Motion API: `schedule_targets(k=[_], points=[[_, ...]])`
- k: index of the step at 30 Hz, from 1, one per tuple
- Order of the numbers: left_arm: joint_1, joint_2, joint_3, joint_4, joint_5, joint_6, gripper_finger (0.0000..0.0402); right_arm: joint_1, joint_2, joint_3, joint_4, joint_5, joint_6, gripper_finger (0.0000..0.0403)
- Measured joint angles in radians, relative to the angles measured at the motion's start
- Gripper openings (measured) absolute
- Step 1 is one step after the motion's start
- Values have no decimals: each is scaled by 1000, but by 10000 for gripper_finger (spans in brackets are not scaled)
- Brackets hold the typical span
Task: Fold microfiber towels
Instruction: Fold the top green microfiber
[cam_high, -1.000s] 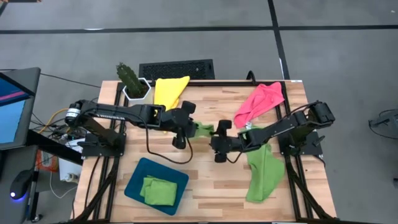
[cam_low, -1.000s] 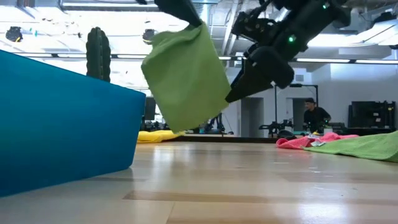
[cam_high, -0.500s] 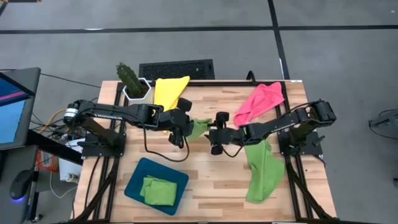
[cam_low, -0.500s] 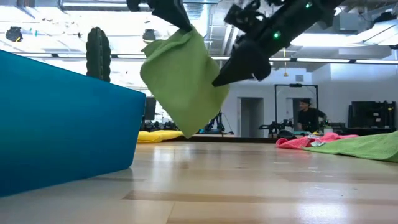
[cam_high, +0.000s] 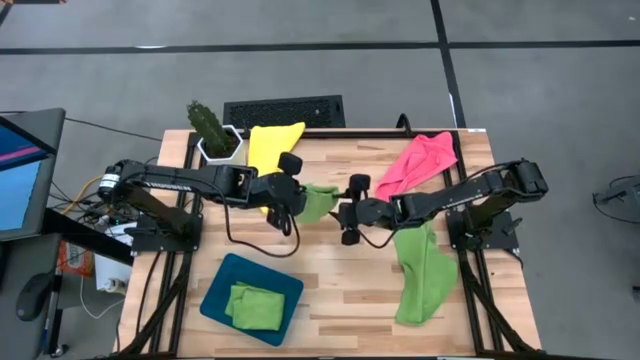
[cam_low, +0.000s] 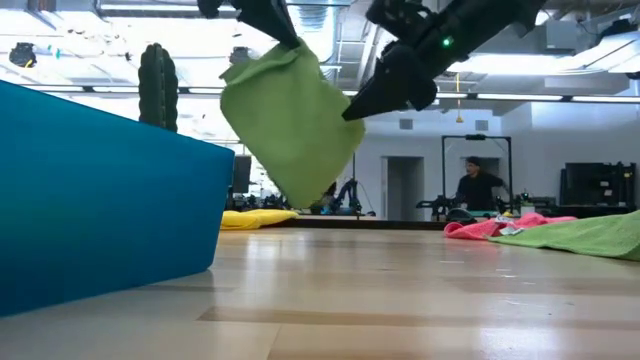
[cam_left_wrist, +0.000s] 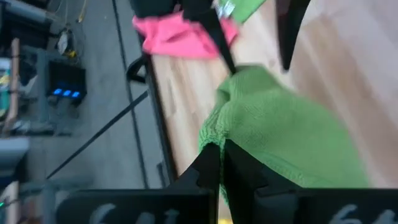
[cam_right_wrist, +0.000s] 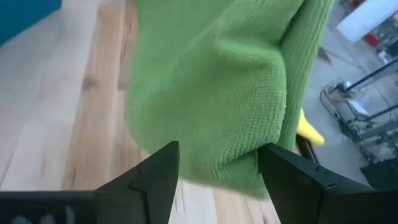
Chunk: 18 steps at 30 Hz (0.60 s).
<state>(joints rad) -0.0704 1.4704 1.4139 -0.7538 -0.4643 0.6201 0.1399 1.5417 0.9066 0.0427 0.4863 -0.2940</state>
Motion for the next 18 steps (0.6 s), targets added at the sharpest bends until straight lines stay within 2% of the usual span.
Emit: schedule_targets(k=[6, 11, 14, 18], points=[[0, 0, 0, -44, -45, 12, 0, 19, -10, 2, -74, 5, 44, 244], [0, -3, 0, -42, -65, 22, 0, -22, 2, 1, -156, -11, 89, 244], [0, -8, 0, -40, -33, 15, 0, -25, -7, -1, -93, -18, 57, 244], [-1, -7, 0, -41, -45, 14, 0, -23, -8, 1, 0, -33, -15, 244]])
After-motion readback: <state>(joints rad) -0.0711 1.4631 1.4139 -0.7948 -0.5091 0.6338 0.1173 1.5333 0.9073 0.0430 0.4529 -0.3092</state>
